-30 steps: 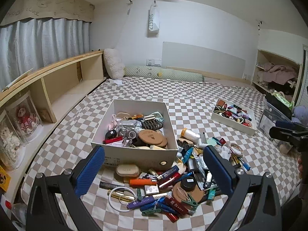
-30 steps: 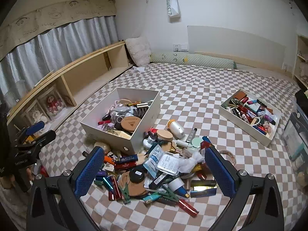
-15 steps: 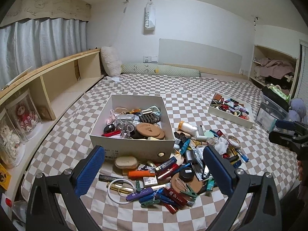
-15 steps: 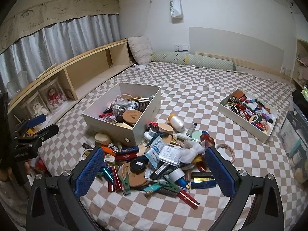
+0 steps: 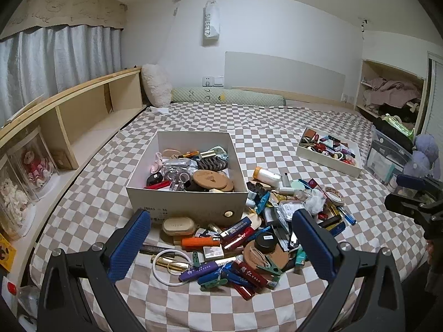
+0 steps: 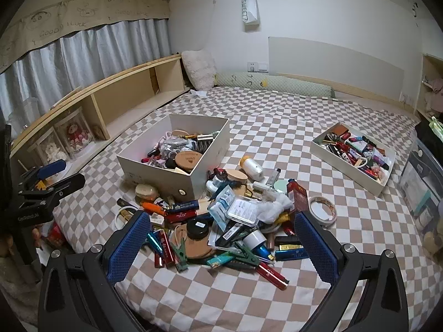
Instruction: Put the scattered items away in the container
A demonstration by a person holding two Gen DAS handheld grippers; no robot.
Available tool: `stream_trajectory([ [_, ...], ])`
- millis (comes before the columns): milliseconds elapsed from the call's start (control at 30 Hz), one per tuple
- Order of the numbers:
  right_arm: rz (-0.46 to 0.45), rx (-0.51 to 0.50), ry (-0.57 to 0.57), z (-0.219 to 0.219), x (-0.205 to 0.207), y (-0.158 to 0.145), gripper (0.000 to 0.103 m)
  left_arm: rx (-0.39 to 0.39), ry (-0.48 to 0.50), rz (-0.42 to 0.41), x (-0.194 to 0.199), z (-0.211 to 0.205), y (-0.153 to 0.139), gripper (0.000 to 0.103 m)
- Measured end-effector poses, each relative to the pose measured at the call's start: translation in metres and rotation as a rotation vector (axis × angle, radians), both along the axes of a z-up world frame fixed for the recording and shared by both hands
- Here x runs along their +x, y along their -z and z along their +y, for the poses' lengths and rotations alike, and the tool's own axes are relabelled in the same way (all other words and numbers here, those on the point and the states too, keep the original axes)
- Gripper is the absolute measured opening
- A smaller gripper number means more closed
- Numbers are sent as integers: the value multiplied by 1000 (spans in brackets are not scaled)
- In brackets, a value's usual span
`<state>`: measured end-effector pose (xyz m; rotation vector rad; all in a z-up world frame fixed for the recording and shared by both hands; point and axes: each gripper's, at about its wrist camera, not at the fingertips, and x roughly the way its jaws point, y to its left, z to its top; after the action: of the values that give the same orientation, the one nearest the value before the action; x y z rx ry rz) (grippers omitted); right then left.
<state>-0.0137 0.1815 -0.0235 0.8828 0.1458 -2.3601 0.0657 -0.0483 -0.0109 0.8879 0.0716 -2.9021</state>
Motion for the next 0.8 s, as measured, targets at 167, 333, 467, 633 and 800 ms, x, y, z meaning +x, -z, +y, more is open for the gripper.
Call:
stream_trajectory([
  [167, -6, 5, 5, 2, 0, 2, 103, -2, 7, -7, 0, 1, 2, 102],
  [333, -15, 8, 11, 3, -2, 3, 103, -4, 10, -9, 1, 1, 3, 102],
  [467, -18, 11, 9, 2, -2, 4, 103, -2, 9, -12, 1, 1, 3, 102],
  [633, -18, 14, 10, 2, -2, 4, 103, -2, 7, -18, 0, 0, 4, 102],
  [800, -18, 13, 10, 2, -2, 5, 103, -25, 4, -8, 1, 2, 4, 102],
])
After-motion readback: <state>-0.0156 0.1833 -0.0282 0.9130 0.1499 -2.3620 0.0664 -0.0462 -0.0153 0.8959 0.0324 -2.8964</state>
